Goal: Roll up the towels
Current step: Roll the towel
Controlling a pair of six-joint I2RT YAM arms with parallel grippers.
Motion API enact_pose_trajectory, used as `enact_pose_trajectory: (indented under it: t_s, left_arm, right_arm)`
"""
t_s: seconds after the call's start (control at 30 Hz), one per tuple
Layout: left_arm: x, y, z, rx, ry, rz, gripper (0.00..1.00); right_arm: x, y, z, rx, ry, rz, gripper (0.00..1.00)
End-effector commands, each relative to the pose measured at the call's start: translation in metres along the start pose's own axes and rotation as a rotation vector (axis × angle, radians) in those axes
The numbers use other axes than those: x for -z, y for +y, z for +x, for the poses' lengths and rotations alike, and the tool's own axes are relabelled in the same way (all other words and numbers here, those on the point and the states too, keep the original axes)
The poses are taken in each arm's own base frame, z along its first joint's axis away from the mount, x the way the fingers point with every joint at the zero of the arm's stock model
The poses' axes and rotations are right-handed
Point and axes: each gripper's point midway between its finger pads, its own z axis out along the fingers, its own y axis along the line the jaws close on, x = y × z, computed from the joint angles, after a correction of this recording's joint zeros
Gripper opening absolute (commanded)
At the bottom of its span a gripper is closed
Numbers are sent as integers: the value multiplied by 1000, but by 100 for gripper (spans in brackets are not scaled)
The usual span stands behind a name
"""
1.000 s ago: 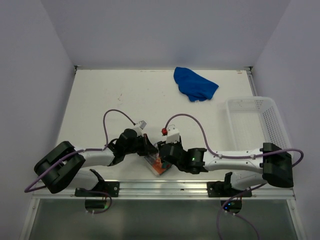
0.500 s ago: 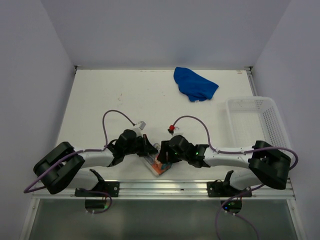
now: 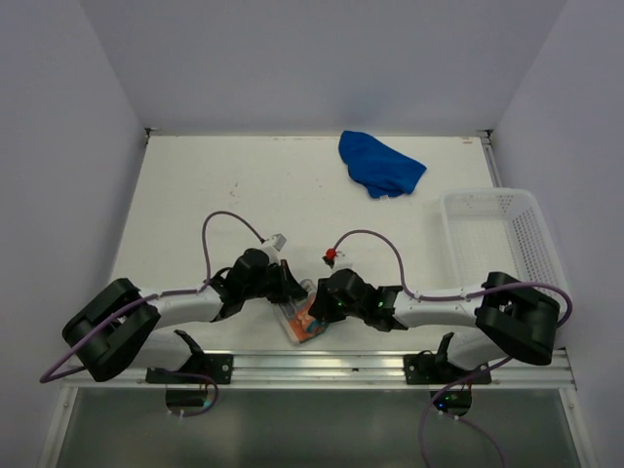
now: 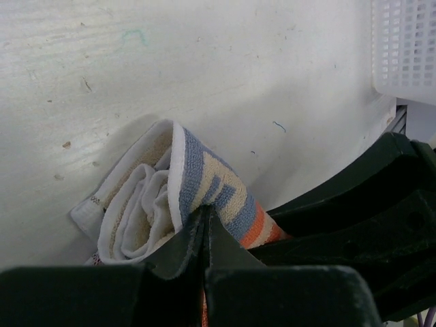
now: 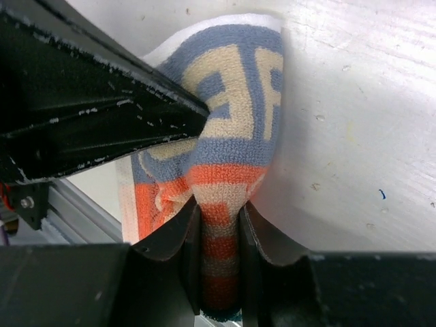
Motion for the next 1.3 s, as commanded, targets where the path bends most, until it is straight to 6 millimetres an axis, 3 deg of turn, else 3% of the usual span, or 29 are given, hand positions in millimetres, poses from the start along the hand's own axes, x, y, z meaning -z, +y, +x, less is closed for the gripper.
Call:
enact_pose_trajectory:
  t_s: [0.0,0.03,0.1,0.13,0.17,0.23,0.3,0.43,0.8,0.83,0.9,0.97,1.27]
  left_arm:
    - [4,9,-15,-36,-16,-109,0]
    - [5,6,-25,-45,-35,-107,0]
    - [10,-8,-45,-61,-68,-92,0]
    - [12,-10,-54,-67,-86,-95,0]
    - [16,-19,-65,-74,-107,-85,0]
    - [20,-23,-76,-87,-127,-83,0]
    - [23,-29,-87,-94,-145,-81,0]
    - [25,-31,-92,-101,-145,-78,0]
    - [29,-36,-82,-85,-120,-31,0]
    - [30,-36,-81,-86,-119,-28,0]
    - [31,-36,-75,-83,-109,-17,0]
    - [34,-38,-73,-82,-107,-4,0]
    - [41,-27,-37,-33,-53,52,0]
  right_arm:
    - [4,-10,-11,140,-79,94,11]
    - [5,-18,-17,170,-120,152,11]
    - [9,-11,-18,248,-157,185,11]
    - [14,-24,-25,294,-202,280,11]
    - [16,-12,-24,341,-215,287,11]
    - [21,-16,-26,399,-231,364,11]
    - [27,-6,-38,439,-289,423,13]
    - [27,0,-41,586,-295,566,13]
    - [19,10,-12,933,-286,778,11]
    - [18,20,-10,946,-292,770,11]
    - [14,17,-4,1006,-271,808,11]
    - [11,27,0,1029,-273,810,11]
    - [-2,28,15,1112,-226,872,13]
